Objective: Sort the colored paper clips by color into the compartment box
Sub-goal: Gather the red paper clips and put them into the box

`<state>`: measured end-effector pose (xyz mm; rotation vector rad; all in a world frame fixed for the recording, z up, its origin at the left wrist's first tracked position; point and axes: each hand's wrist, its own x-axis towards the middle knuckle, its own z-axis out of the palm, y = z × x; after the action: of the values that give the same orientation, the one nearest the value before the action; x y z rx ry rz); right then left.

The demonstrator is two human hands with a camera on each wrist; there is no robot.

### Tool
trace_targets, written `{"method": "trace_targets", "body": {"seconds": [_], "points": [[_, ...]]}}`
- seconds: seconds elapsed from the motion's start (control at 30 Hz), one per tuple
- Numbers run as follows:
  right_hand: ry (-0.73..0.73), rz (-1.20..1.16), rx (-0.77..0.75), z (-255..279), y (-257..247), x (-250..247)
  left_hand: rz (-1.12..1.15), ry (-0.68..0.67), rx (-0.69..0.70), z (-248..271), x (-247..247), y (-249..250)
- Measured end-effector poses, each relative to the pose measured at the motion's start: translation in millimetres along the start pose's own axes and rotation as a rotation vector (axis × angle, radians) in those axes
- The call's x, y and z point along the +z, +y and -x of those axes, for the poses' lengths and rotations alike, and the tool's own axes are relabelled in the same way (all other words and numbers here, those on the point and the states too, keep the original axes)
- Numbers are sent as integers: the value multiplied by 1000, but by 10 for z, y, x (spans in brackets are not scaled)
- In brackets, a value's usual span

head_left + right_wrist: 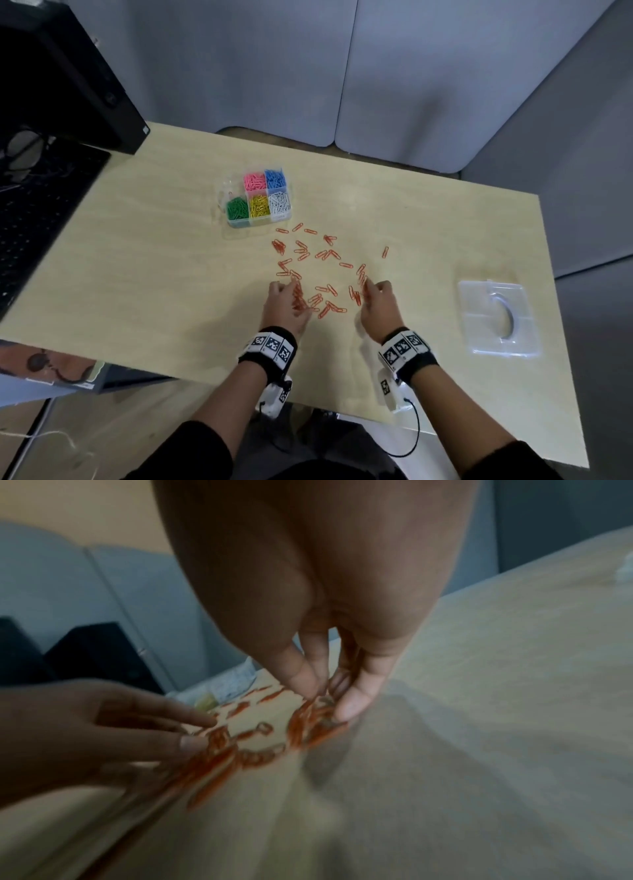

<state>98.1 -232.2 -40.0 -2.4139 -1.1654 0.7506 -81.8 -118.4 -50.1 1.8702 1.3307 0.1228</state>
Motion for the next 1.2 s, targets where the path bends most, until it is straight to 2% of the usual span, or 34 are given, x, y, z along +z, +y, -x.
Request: {"method": "trace_targets", "body": {"seconds": [0.07, 0.2, 0.27, 0.37, 0.5, 0.57, 0.67, 0.73, 0.8, 0.87, 0.93, 1.03, 1.1, 1.2], "points": [[-3, -20, -53, -86, -47, -47, 7, 27, 52, -92, -29, 131], [158, -43, 168, -472, 76, -421, -37, 210, 53, -500, -298, 115], [111, 8, 221, -653, 113, -506, -95, 226, 61, -730, -442, 87], [-11, 80, 205, -732, -79, -364, -156, 140, 155, -1007, -539, 125], [-165, 93, 86, -454, -452, -53, -297, 60, 257, -1164, -494, 178], [-144, 164, 53, -486, -567, -61, -339, 60, 259, -1123, -460, 203], [-34, 154, -4, -920, -763, -180, -344, 8, 304, -947, -408, 193], [-88, 179, -103, -1265, -913, -223, -255, -79, 342, -853, -430, 164], [-216, 268, -217, -1522, -1063, -175, -138, -154, 350, -827, -516, 115], [-306, 404, -334, -1651, -1159, -105, -93, -115, 324, -845, -625, 46], [-352, 560, -412, -1660, -1169, -58, -111, -34, 217, -833, -738, -22], [-362, 646, -460, -1418, -1077, -14, -255, -85, 1, -698, -792, -95], [-362, 652, -480, -1154, -929, 45, -293, -128, -7, -549, -714, -95], [-391, 564, -490, -783, -716, 64, -220, -192, 68, -349, -491, -46]]}}
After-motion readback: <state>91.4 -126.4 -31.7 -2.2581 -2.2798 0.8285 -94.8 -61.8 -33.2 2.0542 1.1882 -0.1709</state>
